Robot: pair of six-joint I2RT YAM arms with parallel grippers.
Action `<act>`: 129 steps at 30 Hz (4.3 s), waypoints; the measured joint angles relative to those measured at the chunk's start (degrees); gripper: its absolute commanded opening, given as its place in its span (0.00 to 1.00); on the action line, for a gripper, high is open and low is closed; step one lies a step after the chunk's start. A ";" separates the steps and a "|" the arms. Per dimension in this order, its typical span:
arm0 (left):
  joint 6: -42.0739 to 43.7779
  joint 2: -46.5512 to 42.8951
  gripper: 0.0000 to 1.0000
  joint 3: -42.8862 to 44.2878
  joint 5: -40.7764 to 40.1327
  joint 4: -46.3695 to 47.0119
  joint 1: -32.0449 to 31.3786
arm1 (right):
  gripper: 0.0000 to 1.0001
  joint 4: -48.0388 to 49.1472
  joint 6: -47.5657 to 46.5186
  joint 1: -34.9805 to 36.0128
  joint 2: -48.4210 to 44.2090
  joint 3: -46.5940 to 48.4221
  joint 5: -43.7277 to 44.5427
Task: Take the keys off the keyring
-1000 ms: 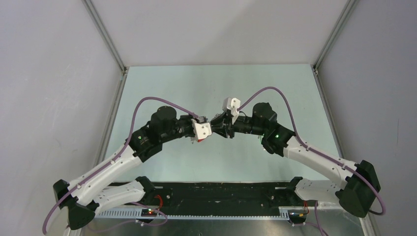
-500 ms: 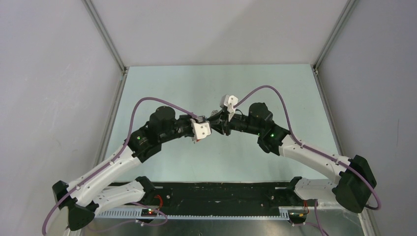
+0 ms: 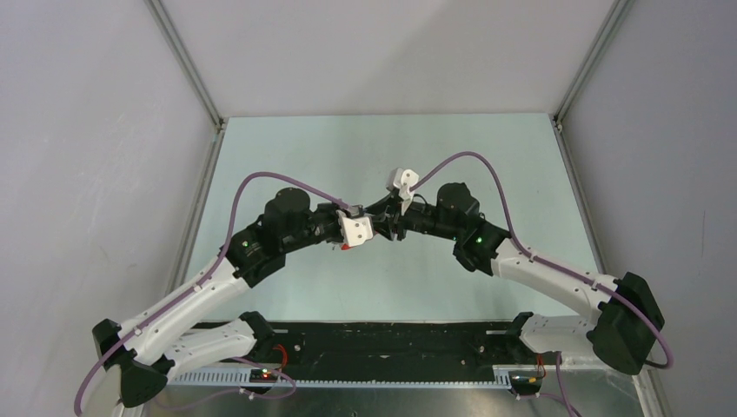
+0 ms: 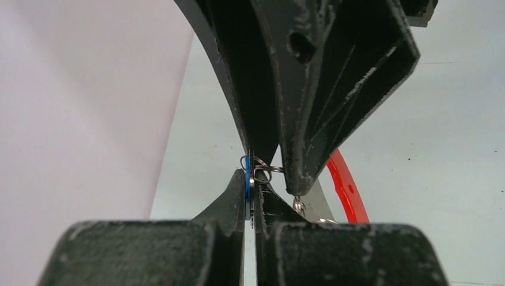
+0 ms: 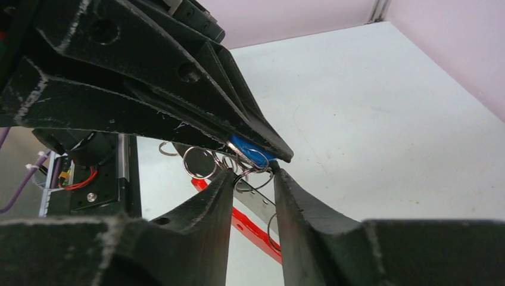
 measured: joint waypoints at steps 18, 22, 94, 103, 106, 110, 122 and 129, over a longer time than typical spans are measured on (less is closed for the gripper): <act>-0.02 0.02 0.00 0.00 -0.66 -0.42 0.07 | 0.00 -3.13 -1.64 0.20 -2.12 0.00 2.75; -0.02 0.02 0.00 0.00 -0.63 -0.35 0.07 | 0.00 -4.09 -1.66 -0.11 -2.67 -0.02 2.10; -0.13 -0.42 0.00 0.00 1.44 -1.97 -0.04 | 0.00 12.52 23.76 -7.28 1.73 -1.92 -23.91; -0.09 -0.63 0.00 -0.22 0.98 -3.63 -0.04 | 0.00 12.17 24.81 -6.78 2.91 -1.92 -24.30; -0.04 -0.76 0.00 -0.63 0.72 -4.02 -0.04 | 0.00 12.20 25.27 -6.60 3.67 -1.92 -24.59; -0.02 -0.76 0.00 -0.85 0.31 -4.83 -0.04 | 0.00 12.66 26.34 -6.49 4.79 -1.92 -25.18; -0.02 -0.76 0.00 -0.92 -1.16 -6.64 -0.04 | 0.00 14.75 28.94 -6.36 7.58 -1.90 -26.93; -0.04 -1.38 0.00 -2.03 -1.55 -6.19 0.35 | 0.00 15.12 29.14 -6.19 8.72 -1.81 -27.17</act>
